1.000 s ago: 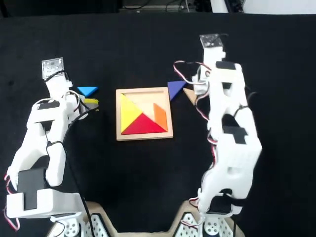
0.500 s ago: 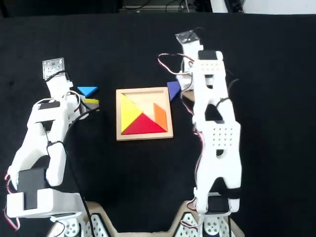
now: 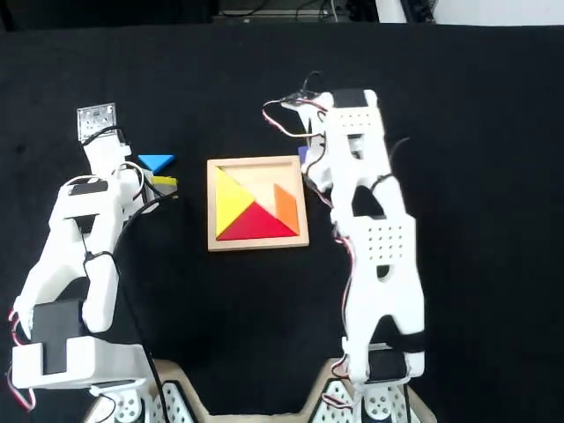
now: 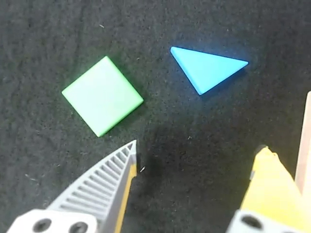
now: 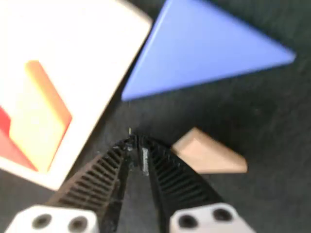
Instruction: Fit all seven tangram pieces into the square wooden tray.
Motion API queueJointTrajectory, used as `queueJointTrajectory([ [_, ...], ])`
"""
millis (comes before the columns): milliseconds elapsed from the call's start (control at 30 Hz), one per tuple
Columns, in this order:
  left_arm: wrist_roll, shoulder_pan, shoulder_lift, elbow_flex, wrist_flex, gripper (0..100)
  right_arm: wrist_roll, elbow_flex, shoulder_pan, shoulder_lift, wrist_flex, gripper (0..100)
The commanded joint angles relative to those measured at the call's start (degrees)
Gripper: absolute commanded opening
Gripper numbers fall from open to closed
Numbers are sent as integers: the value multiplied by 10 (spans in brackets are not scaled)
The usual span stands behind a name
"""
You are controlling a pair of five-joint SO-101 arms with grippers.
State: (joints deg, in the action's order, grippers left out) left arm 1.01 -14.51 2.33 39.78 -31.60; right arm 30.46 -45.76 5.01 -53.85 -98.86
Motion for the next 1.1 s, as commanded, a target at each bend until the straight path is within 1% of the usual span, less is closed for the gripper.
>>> queueJointTrajectory([
  [0,-6,7,7,-2,6,364,28,102,-12,145,-23,11],
  [67,-6,7,7,-2,6,364,32,169,-12,220,-14,11],
  [133,-6,7,8,-2,6,364,26,231,-12,291,18,11],
  [167,-6,7,8,-2,6,364,10,262,-13,322,40,11],
  [233,-6,7,8,-2,6,364,-69,328,-15,367,105,11],
  [367,-6,7,8,-2,5,364,-284,431,-22,389,243,26],
  [433,-6,7,8,-1,4,364,-360,451,-22,378,271,106],
  [500,-6,7,8,-1,4,364,-425,451,-19,361,279,224],
  [567,-6,7,8,-1,4,364,-477,442,-12,349,281,291],
  [767,-6,7,8,-1,4,364,-490,371,-8,309,282,294],
  [900,-6,7,8,-1,4,364,-534,323,-11,260,282,296],
  [1067,-6,7,8,-1,4,364,-524,239,-9,174,272,293],
])
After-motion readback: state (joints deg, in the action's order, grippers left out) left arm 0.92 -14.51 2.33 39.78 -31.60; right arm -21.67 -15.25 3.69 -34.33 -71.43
